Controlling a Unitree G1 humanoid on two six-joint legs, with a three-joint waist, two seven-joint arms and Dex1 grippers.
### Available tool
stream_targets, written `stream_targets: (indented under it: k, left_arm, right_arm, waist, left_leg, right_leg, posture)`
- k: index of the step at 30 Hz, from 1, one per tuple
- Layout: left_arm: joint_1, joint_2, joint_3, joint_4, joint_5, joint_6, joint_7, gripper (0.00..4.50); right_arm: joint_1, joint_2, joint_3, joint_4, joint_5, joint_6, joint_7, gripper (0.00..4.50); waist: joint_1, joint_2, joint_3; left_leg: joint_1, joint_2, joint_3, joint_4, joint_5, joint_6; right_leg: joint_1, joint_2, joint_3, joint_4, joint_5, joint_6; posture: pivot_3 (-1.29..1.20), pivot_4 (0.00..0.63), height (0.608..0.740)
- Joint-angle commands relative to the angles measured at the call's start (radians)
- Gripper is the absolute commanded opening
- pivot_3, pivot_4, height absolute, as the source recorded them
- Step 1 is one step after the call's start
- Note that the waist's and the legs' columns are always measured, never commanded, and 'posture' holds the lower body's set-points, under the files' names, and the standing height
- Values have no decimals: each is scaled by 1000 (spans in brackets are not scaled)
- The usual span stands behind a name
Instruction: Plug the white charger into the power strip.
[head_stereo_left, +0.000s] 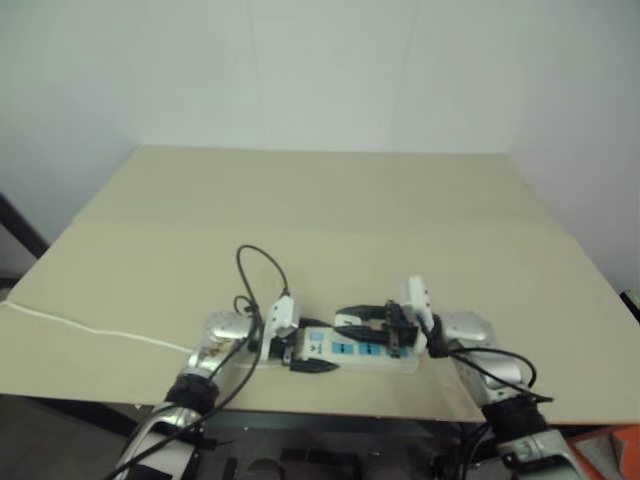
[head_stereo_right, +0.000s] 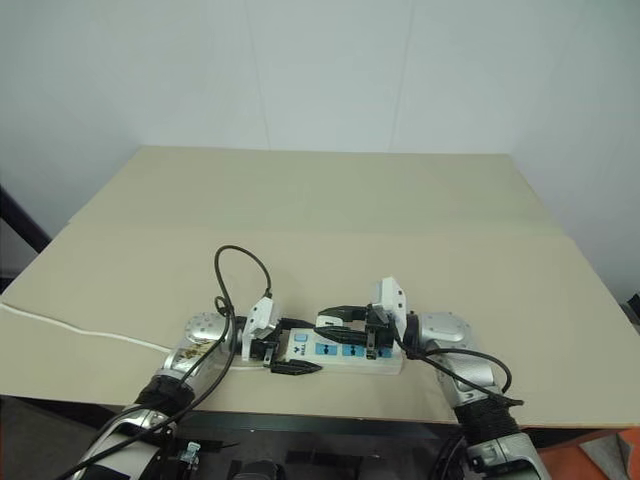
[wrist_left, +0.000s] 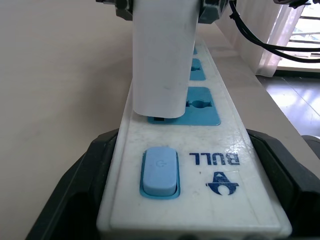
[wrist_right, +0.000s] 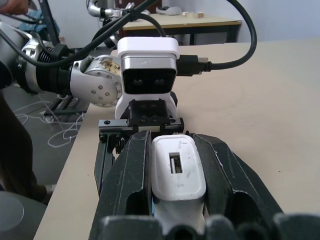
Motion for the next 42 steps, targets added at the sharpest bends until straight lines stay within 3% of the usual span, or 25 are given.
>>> stream_targets:
  k: [1,15,25,35,39,42]
  left_arm:
    - [26,19,-30,37,32,22,-16,3334]
    - [23,13,-28,44,36,19,-3,3334]
    - [23,16,-21,47,33,19,4,3334]
    - [19,9,-17,53,31,10,13,3334]
    - [21,12,-15,42,26,25,13,3334]
    - [14,37,-9,-3,6,83,-11,4239]
  right_arm:
    - [6,-48,-11,76,-62,0,-7,1143]
    - [-59,2,94,47,-99,11,9,1143]
    - [-22,-57,88,119,-122,-20,35,1143]
    - [-53,-61,115,63,-139,68,30,4486]
    - [-49,-71,111,52,-148,71,34,4486]
    - [-42,-71,105,52,-165,45,15,4500]
  waist:
    - [0,0,0]
    - [-9,-1,-1]
    - [-10,-3,-4]
    - [-11,-4,-4]
    - [-11,-4,-4]
    - [-14,-4,-4]
  left_leg:
    - [0,0,0,0,0,0]
    - [2,0,0,0,0,0]
    - [4,0,0,0,0,0]
    - [4,1,0,-1,0,0]
    - [4,1,0,-1,0,0]
    - [3,1,0,-1,0,0]
  right_leg:
    - [0,0,0,0,0,0]
    - [1,0,0,1,0,0]
    - [3,0,0,0,0,0]
    - [2,0,0,0,0,0]
    - [2,0,0,0,0,0]
    - [2,0,0,-1,0,0]
  posture:
    - [0,150,740]
    - [0,150,740]
    - [0,150,740]
    - [0,150,740]
    - [0,150,740]
    - [0,150,740]
